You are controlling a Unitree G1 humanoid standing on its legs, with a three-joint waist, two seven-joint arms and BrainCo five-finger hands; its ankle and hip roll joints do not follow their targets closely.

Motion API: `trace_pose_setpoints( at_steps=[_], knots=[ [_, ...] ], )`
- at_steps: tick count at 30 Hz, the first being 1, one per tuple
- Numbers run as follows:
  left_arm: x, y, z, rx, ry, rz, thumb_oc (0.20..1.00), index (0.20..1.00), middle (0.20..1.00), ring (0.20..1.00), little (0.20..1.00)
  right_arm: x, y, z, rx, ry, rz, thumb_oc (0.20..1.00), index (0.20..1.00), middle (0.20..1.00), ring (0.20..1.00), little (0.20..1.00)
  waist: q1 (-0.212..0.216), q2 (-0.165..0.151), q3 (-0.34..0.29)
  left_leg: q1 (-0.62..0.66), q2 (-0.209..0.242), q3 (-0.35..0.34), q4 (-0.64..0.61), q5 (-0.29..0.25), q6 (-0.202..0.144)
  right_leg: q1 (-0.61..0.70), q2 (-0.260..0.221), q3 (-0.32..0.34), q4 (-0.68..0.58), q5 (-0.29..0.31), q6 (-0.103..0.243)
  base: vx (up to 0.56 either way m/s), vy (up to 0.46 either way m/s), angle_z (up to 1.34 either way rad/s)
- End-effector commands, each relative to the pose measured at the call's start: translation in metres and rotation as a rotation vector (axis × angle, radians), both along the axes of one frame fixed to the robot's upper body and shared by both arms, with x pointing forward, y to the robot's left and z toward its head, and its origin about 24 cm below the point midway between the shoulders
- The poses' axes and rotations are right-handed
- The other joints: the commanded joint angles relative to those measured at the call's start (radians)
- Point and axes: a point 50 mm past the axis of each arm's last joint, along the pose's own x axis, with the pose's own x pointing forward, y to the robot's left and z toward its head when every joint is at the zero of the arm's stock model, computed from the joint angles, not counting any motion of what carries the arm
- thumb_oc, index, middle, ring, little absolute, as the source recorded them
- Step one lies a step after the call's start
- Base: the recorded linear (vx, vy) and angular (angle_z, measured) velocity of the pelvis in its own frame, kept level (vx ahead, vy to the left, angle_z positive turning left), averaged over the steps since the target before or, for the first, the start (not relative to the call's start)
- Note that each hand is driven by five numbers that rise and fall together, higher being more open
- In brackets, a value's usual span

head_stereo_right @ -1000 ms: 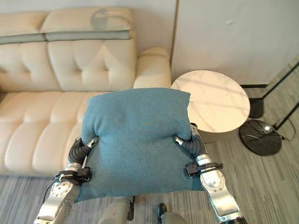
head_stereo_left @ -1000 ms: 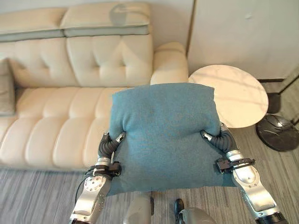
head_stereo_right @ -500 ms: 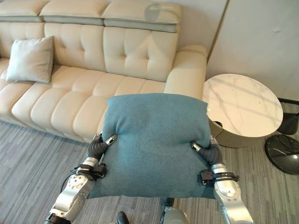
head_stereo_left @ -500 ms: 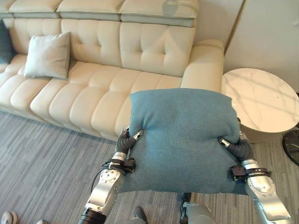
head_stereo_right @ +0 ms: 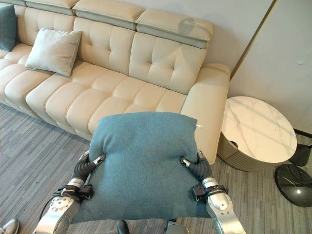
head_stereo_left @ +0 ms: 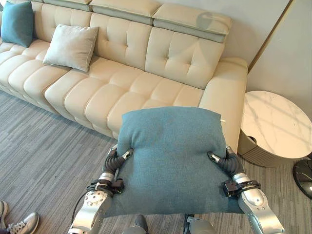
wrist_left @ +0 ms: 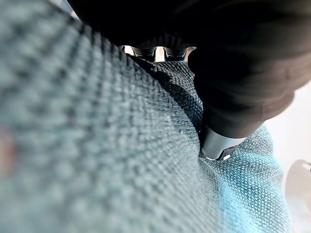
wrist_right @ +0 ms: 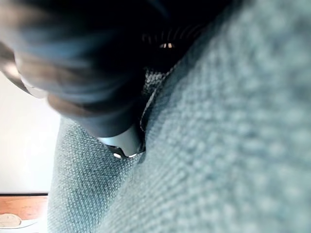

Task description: Pick up all the scattered cushions and arrange them neatly on the sofa.

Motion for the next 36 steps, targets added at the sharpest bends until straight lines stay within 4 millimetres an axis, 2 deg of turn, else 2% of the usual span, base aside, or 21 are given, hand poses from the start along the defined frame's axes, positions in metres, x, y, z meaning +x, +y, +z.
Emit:
trace_pose_setpoints(
  at_steps=[1, 3, 6, 10, 12, 14, 15, 16, 17, 19, 20, 21, 22, 23, 25, 26, 27, 29, 30, 32, 36],
  knots=[
    [0.019, -0.025, 0.049, -0.001, -0.26, -0.153, 0.2, 0.2, 0.2, 0.2, 0.2, 0.017, 0.029, 0.053, 0.133, -0.274, 0.146, 0.2, 0.2, 0.2, 0.2, 0.2, -0.006, 0.035, 0.03, -0.012, -0.039, -0.116, 0.045, -0.089, 0.029, 0.014, 0.026, 0.084, 0.314, -0.136, 0.028, 0.17, 0.166, 0.38],
    [0.021, -0.029, 0.047, -0.007, -0.257, -0.162, 0.2, 0.2, 0.2, 0.2, 0.2, 0.016, 0.028, 0.052, 0.168, -0.26, 0.151, 0.2, 0.2, 0.2, 0.2, 0.2, -0.026, 0.049, 0.042, 0.021, -0.051, -0.145, 0.039, -0.103, 0.034, -0.048, 0.08, 0.121, 0.345, -0.153, 0.019, 0.18, 0.134, 0.52],
    [0.02, -0.03, 0.046, -0.014, -0.254, -0.169, 0.2, 0.2, 0.2, 0.2, 0.2, 0.015, 0.026, 0.051, 0.184, -0.253, 0.152, 0.2, 0.2, 0.2, 0.2, 0.2, -0.043, 0.058, 0.049, 0.062, -0.057, -0.166, 0.02, -0.113, 0.029, -0.095, 0.108, 0.111, 0.312, -0.169, 0.01, 0.23, 0.074, 0.49],
    [0.019, -0.032, 0.044, -0.024, -0.252, -0.175, 0.2, 0.2, 0.2, 0.2, 0.2, 0.013, 0.019, 0.052, 0.202, -0.252, 0.151, 0.2, 0.2, 0.2, 0.2, 0.2, -0.085, 0.06, 0.065, 0.182, -0.089, -0.212, 0.001, -0.171, 0.003, -0.21, 0.133, 0.016, 0.113, -0.098, 0.056, 0.41, 0.034, 0.39],
    [0.019, -0.035, 0.043, -0.033, -0.253, -0.176, 0.2, 0.2, 0.2, 0.2, 0.2, 0.01, 0.015, 0.051, 0.196, -0.243, 0.146, 0.2, 0.2, 0.2, 0.2, 0.2, -0.104, 0.055, 0.062, 0.209, -0.1, -0.222, 0.008, -0.174, -0.009, -0.219, 0.119, -0.035, 0.05, -0.058, 0.057, 0.28, -0.051, 0.31],
    [0.018, -0.036, 0.042, -0.034, -0.251, -0.181, 0.2, 0.2, 0.2, 0.2, 0.2, 0.007, 0.011, 0.048, 0.192, -0.232, 0.133, 0.2, 0.2, 0.2, 0.2, 0.2, -0.116, 0.069, 0.055, 0.241, -0.085, -0.234, 0.011, -0.197, -0.023, -0.223, 0.13, -0.047, 0.048, -0.063, 0.067, 0.45, -0.105, 0.56],
    [0.014, -0.042, 0.04, -0.065, -0.245, -0.212, 0.2, 0.2, 0.2, 0.2, 0.2, 0.0, 0.009, 0.047, 0.203, -0.225, 0.143, 0.2, 0.2, 0.2, 0.2, 0.2, -0.129, 0.061, 0.035, 0.247, -0.093, -0.242, 0.048, -0.18, -0.044, -0.177, 0.125, -0.034, 0.022, -0.047, 0.032, 0.41, -0.119, 0.55],
    [0.014, -0.042, 0.04, -0.065, -0.244, -0.212, 0.2, 0.2, 0.2, 0.2, 0.2, -0.001, 0.009, 0.047, 0.202, -0.224, 0.143, 0.2, 0.2, 0.2, 0.2, 0.2, -0.129, 0.061, 0.035, 0.247, -0.092, -0.243, 0.049, -0.181, -0.045, -0.176, 0.125, -0.035, 0.021, -0.047, 0.031, 0.46, -0.206, 0.69],
    [0.013, -0.046, 0.04, -0.088, -0.245, -0.213, 0.2, 0.2, 0.2, 0.2, 0.2, -0.002, 0.002, 0.047, 0.183, -0.229, 0.114, 0.2, 0.2, 0.2, 0.2, 0.2, -0.147, 0.073, 0.011, 0.218, -0.055, -0.221, 0.173, -0.107, -0.099, -0.142, 0.135, -0.029, 0.035, -0.044, 0.009, 0.38, -0.169, 0.64],
    [0.01, -0.047, 0.037, -0.1, -0.235, -0.225, 0.2, 0.2, 0.2, 0.2, 0.2, -0.001, -0.002, 0.048, 0.154, -0.231, 0.112, 0.2, 0.2, 0.2, 0.2, 0.2, -0.16, 0.085, -0.001, 0.189, 0.003, -0.169, 0.304, -0.038, -0.13, -0.091, 0.15, -0.031, 0.034, -0.076, -0.021, 0.35, -0.139, 0.33],
    [0.01, -0.047, 0.037, -0.101, -0.235, -0.225, 0.2, 0.2, 0.2, 0.2, 0.2, -0.001, -0.002, 0.048, 0.154, -0.231, 0.112, 0.2, 0.2, 0.2, 0.2, 0.2, -0.16, 0.087, 0.0, 0.188, 0.005, -0.169, 0.308, -0.04, -0.131, -0.091, 0.152, -0.032, 0.033, -0.076, -0.021, 0.22, -0.091, -0.07],
    [0.01, -0.047, 0.037, -0.096, -0.236, -0.224, 0.2, 0.2, 0.2, 0.2, 0.2, 0.0, -0.005, 0.048, 0.143, -0.234, 0.1, 0.2, 0.2, 0.2, 0.2, 0.2, -0.16, 0.095, -0.007, 0.172, 0.018, -0.162, 0.373, 0.018, -0.141, -0.065, 0.173, -0.021, 0.029, -0.095, -0.041, 0.3, -0.11, -0.3],
    [0.011, -0.049, 0.037, -0.104, -0.235, -0.224, 0.2, 0.2, 0.2, 0.2, 0.2, 0.002, -0.008, 0.05, 0.125, -0.237, 0.091, 0.2, 0.2, 0.2, 0.2, 0.2, -0.159, 0.082, -0.009, 0.115, 0.036, -0.134, 0.426, 0.016, -0.114, -0.022, 0.181, 0.017, 0.012, -0.123, -0.056, 0.3, -0.108, -0.38],
    [0.011, -0.049, 0.037, -0.105, -0.235, -0.224, 0.2, 0.2, 0.2, 0.2, 0.2, 0.002, -0.008, 0.05, 0.125, -0.238, 0.091, 0.2, 0.2, 0.2, 0.2, 0.2, -0.155, 0.085, -0.008, 0.113, 0.041, -0.132, 0.433, 0.011, -0.114, -0.023, 0.185, 0.019, 0.012, -0.122, -0.057, 0.27, -0.041, -0.23],
    [0.013, -0.047, 0.039, -0.096, -0.241, -0.221, 0.2, 0.2, 0.2, 0.2, 0.2, 0.005, -0.011, 0.055, 0.093, -0.26, 0.079, 0.2, 0.2, 0.2, 0.2, 0.2, -0.139, 0.061, -0.009, 0.026, 0.039, -0.14, 0.329, -0.083, -0.066, 0.023, 0.175, 0.096, -0.012, -0.142, -0.04, 0.26, 0.078, -0.34],
    [0.013, -0.047, 0.039, -0.096, -0.241, -0.221, 0.2, 0.2, 0.2, 0.2, 0.2, 0.005, -0.011, 0.055, 0.093, -0.26, 0.079, 0.2, 0.2, 0.2, 0.2, 0.2, -0.136, 0.061, -0.008, 0.028, 0.039, -0.137, 0.327, -0.084, -0.065, 0.023, 0.175, 0.098, -0.011, -0.143, -0.039, 0.3, 0.129, -0.84],
    [0.013, -0.047, 0.039, -0.088, -0.242, -0.222, 0.2, 0.2, 0.2, 0.2, 0.2, 0.006, -0.011, 0.056, 0.082, -0.264, 0.074, 0.2, 0.2, 0.2, 0.2, 0.2, -0.121, 0.046, 0.001, -0.032, 0.04, -0.184, 0.235, -0.091, -0.063, 0.044, 0.167, 0.146, -0.006, -0.153, -0.034, 0.19, 0.087, -1.03],
    [0.013, -0.047, 0.04, -0.082, -0.242, -0.22, 0.2, 0.2, 0.2, 0.2, 0.2, 0.006, -0.01, 0.055, 0.076, -0.259, 0.072, 0.2, 0.2, 0.2, 0.2, 0.2, -0.112, 0.039, 0.005, -0.049, 0.039, -0.216, 0.174, -0.067, -0.067, 0.053, 0.167, 0.175, -0.004, -0.159, -0.035, 0.19, 0.09, -0.89],
    [0.013, -0.045, 0.041, -0.083, -0.248, -0.206, 0.2, 0.2, 0.2, 0.2, 0.2, 0.006, -0.012, 0.053, 0.063, -0.256, 0.057, 0.2, 0.2, 0.2, 0.2, 0.2, -0.101, 0.04, 0.015, -0.095, 0.064, -0.262, 0.118, 0.004, -0.092, 0.081, 0.168, 0.212, -0.003, -0.173, -0.036, 0.22, 0.136, -1.01],
    [0.014, -0.045, 0.044, -0.1, -0.263, -0.184, 0.2, 0.2, 0.2, 0.2, 0.2, 0.007, -0.014, 0.052, 0.064, -0.252, 0.035, 0.2, 0.2, 0.2, 0.2, 0.2, -0.09, 0.048, 0.024, -0.113, 0.088, -0.275, 0.069, 0.061, -0.107, 0.108, 0.17, 0.248, 0.007, -0.195, -0.035, 0.23, 0.166, -0.85],
    [0.016, -0.048, 0.047, -0.117, -0.278, -0.178, 0.2, 0.2, 0.2, 0.2, 0.2, 0.008, -0.011, 0.051, 0.067, -0.252, 0.036, 0.2, 0.2, 0.2, 0.2, 0.2, -0.081, 0.064, 0.02, -0.092, 0.076, -0.302, 0.029, 0.059, -0.108, 0.115, 0.18, 0.313, 0.03, -0.208, -0.028, 0.23, 0.261, -1.01]
  ],
)
